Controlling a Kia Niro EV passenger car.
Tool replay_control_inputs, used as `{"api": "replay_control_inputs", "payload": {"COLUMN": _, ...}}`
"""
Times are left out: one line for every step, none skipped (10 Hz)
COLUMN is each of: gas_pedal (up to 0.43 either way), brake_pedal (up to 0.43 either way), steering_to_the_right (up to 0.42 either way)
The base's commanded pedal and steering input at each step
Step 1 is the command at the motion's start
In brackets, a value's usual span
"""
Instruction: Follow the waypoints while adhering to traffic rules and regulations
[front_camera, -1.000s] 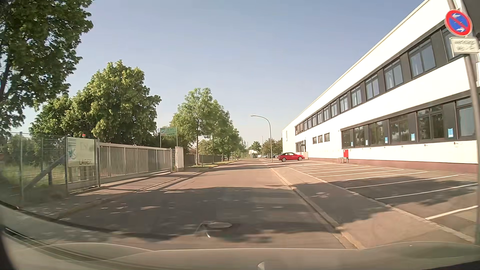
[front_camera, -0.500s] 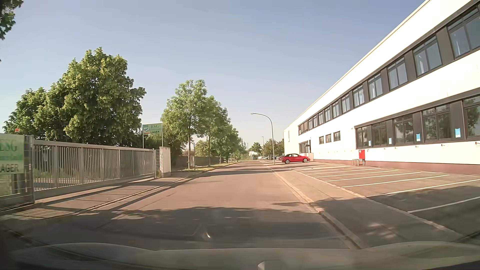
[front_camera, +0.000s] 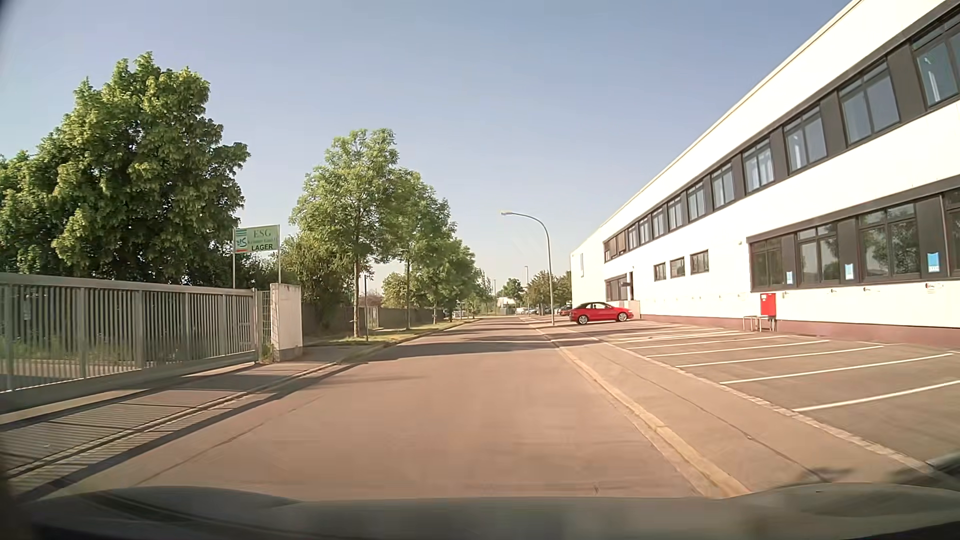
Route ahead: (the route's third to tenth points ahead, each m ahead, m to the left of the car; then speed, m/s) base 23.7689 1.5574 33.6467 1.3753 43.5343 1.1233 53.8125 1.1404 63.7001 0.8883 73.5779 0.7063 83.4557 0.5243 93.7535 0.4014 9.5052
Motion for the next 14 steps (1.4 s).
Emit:
{"api": "replay_control_inputs", "payload": {"gas_pedal": 0.130, "brake_pedal": 0.000, "steering_to_the_right": -0.003}}
{"api": "replay_control_inputs", "payload": {"gas_pedal": 0.130, "brake_pedal": 0.000, "steering_to_the_right": -0.002}}
{"api": "replay_control_inputs", "payload": {"gas_pedal": 0.130, "brake_pedal": 0.000, "steering_to_the_right": 0.000}}
{"api": "replay_control_inputs", "payload": {"gas_pedal": 0.130, "brake_pedal": 0.000, "steering_to_the_right": -0.001}}
{"api": "replay_control_inputs", "payload": {"gas_pedal": 0.130, "brake_pedal": 0.000, "steering_to_the_right": 0.000}}
{"api": "replay_control_inputs", "payload": {"gas_pedal": 0.118, "brake_pedal": 0.000, "steering_to_the_right": 0.001}}
{"api": "replay_control_inputs", "payload": {"gas_pedal": 0.110, "brake_pedal": 0.000, "steering_to_the_right": 0.001}}
{"api": "replay_control_inputs", "payload": {"gas_pedal": 0.110, "brake_pedal": 0.000, "steering_to_the_right": 0.001}}
{"api": "replay_control_inputs", "payload": {"gas_pedal": 0.087, "brake_pedal": 0.000, "steering_to_the_right": 0.001}}
{"api": "replay_control_inputs", "payload": {"gas_pedal": 0.087, "brake_pedal": 0.000, "steering_to_the_right": 0.001}}
{"api": "replay_control_inputs", "payload": {"gas_pedal": 0.087, "brake_pedal": 0.000, "steering_to_the_right": 0.001}}
{"api": "replay_control_inputs", "payload": {"gas_pedal": 0.087, "brake_pedal": 0.000, "steering_to_the_right": 0.001}}
{"api": "replay_control_inputs", "payload": {"gas_pedal": 0.087, "brake_pedal": 0.000, "steering_to_the_right": 0.001}}
{"api": "replay_control_inputs", "payload": {"gas_pedal": 0.047, "brake_pedal": 0.000, "steering_to_the_right": 0.001}}
